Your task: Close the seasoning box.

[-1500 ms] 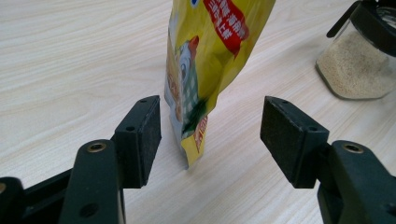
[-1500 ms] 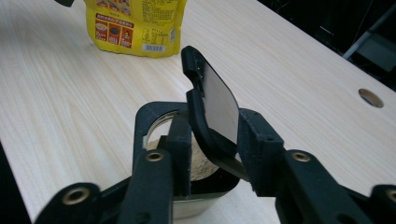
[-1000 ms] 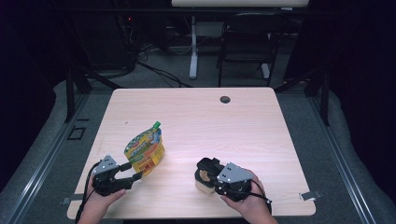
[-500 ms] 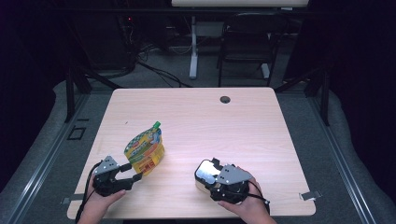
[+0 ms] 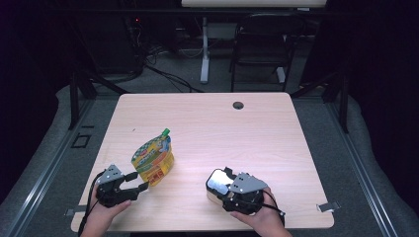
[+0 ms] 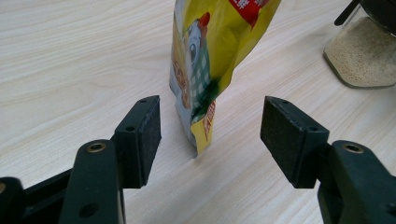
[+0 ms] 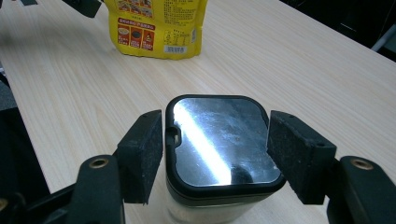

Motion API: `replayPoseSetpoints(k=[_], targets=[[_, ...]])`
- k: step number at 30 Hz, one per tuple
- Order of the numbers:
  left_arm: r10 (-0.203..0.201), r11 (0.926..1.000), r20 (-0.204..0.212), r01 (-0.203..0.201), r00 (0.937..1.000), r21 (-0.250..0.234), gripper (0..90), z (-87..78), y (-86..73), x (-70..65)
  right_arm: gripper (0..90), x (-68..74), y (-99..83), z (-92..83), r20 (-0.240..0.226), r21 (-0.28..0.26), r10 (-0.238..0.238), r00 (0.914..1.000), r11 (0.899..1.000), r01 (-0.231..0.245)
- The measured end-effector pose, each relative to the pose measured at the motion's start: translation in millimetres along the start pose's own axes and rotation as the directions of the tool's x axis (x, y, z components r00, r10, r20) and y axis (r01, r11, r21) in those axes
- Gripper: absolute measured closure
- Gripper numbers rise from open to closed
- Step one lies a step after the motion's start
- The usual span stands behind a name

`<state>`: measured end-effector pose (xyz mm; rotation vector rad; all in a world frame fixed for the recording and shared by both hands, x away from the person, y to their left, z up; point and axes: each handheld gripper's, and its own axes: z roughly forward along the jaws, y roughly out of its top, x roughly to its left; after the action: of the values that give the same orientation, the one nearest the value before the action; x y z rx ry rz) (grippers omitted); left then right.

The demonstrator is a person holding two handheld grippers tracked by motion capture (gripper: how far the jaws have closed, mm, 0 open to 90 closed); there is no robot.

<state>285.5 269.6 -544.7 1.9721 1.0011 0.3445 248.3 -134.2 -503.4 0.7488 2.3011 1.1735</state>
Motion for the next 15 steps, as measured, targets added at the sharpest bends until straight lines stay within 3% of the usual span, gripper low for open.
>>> replayPoseSetpoints(k=[15], targets=[[-0.017, 0.9998, -0.016, 0.017, 0.9997, -0.013, 39.2, -8.5, 0.6, 4.2, 38.3, -18.0, 2.9, -10.3, 0.054, 0.01, 0.075, 0.9957, 0.997, -0.076]])
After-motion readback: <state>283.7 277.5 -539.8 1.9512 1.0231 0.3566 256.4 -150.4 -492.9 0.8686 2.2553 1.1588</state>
